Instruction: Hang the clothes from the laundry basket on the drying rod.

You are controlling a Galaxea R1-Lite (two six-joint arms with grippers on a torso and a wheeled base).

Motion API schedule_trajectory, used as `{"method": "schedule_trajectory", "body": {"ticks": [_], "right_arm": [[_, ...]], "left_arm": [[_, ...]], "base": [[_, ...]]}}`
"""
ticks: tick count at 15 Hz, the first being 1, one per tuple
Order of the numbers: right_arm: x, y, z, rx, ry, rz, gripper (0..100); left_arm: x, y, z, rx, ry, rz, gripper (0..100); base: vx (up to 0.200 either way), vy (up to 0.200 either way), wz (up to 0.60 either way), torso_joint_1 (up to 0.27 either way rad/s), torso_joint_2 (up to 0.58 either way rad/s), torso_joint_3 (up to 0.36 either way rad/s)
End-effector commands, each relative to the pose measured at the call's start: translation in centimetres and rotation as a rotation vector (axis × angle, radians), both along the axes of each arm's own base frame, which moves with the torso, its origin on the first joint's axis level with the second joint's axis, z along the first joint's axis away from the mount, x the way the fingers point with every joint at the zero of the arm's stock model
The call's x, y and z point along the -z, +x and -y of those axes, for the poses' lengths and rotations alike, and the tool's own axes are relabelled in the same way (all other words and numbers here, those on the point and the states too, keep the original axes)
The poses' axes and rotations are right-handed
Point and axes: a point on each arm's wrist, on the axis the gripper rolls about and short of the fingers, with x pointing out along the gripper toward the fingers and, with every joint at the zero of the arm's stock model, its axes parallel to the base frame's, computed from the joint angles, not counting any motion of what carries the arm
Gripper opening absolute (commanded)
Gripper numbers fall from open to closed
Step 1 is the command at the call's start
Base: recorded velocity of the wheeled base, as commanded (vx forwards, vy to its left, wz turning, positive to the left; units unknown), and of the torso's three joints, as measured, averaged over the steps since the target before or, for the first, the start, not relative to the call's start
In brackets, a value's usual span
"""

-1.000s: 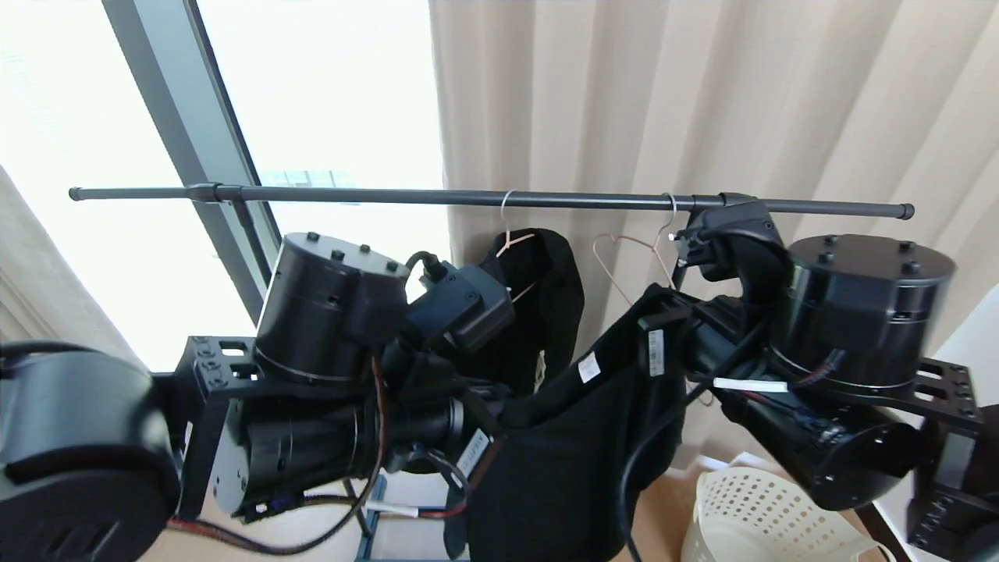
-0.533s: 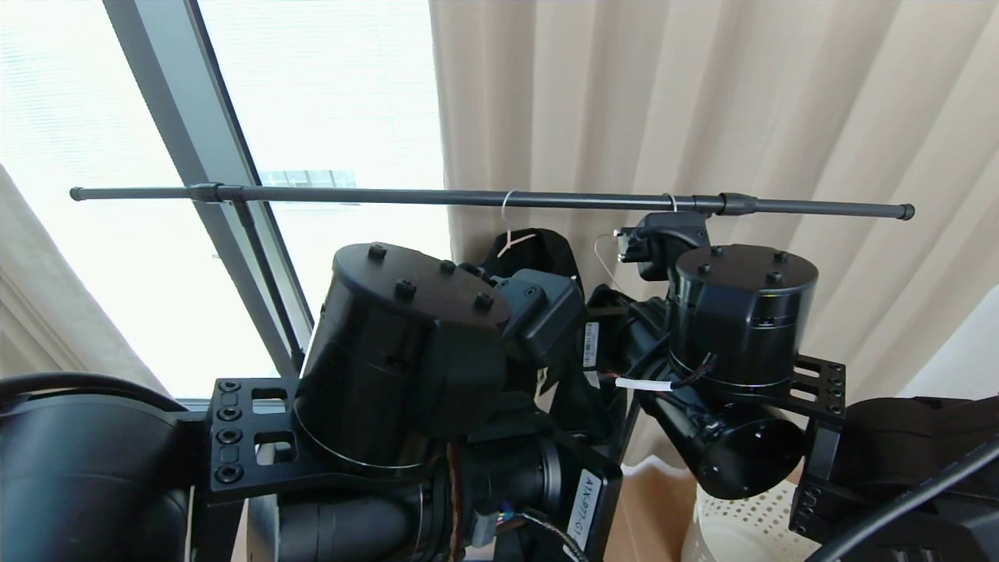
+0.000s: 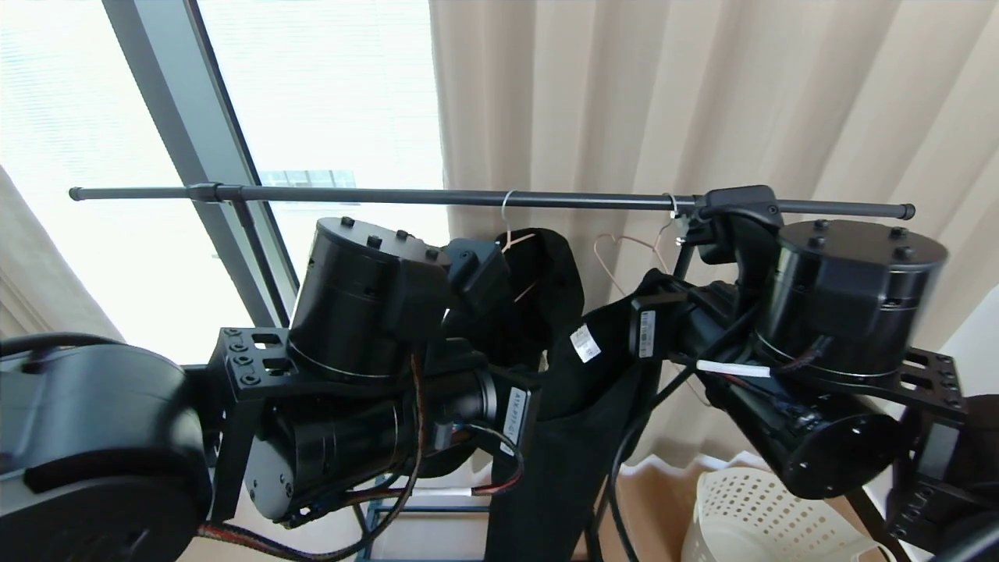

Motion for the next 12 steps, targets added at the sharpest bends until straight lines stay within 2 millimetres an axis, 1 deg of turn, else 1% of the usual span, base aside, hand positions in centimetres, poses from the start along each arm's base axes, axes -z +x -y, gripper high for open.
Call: {"method": "schedule_trajectory", "body": {"ticks": [1, 3, 5, 7, 9, 11, 12], "right_arm": [[-1.2, -1.5, 2.0, 0.004, -0.004, 0.026, 0], [-0.8, -1.2, 2.6, 0.028, -0.037, 0.017, 0], [-0.8, -1.0, 2.9, 0.038, -0.043, 0.016, 0], [-0.7, -1.4, 3.2, 0.034, -0.074, 0.013, 0], [-0.2, -1.9, 3.8, 0.029, -0.116, 0.000, 0], [0.0, -2.3, 4.1, 0.021, -0.158, -0.006, 0], [0.1, -2.3, 4.2, 0.022, -0.169, -0.008, 0]], "left_arm": [[0.1, 0.7, -0.6, -0.029, 0.002, 0.000, 0], [0.1, 1.6, -1.2, -0.063, -0.001, 0.003, 0], [0.4, 3.1, -1.4, -0.091, 0.007, 0.018, 0], [0.5, 3.9, -1.5, -0.107, 0.008, 0.034, 0], [0.0, 5.6, -1.0, -0.125, -0.002, 0.060, 0], [-0.3, 6.8, -0.5, -0.136, -0.014, 0.076, 0], [-0.5, 7.1, -0.4, -0.138, -0.020, 0.081, 0]], "base": [[0.000, 0.000, 0.00, 0.000, 0.00, 0.000], [0.000, 0.000, 0.00, 0.000, 0.00, 0.000], [0.000, 0.000, 0.00, 0.000, 0.00, 0.000], [0.000, 0.000, 0.00, 0.000, 0.00, 0.000], [0.000, 0.000, 0.00, 0.000, 0.00, 0.000], [0.000, 0.000, 0.00, 0.000, 0.00, 0.000], [0.000, 0.000, 0.00, 0.000, 0.00, 0.000]]}}
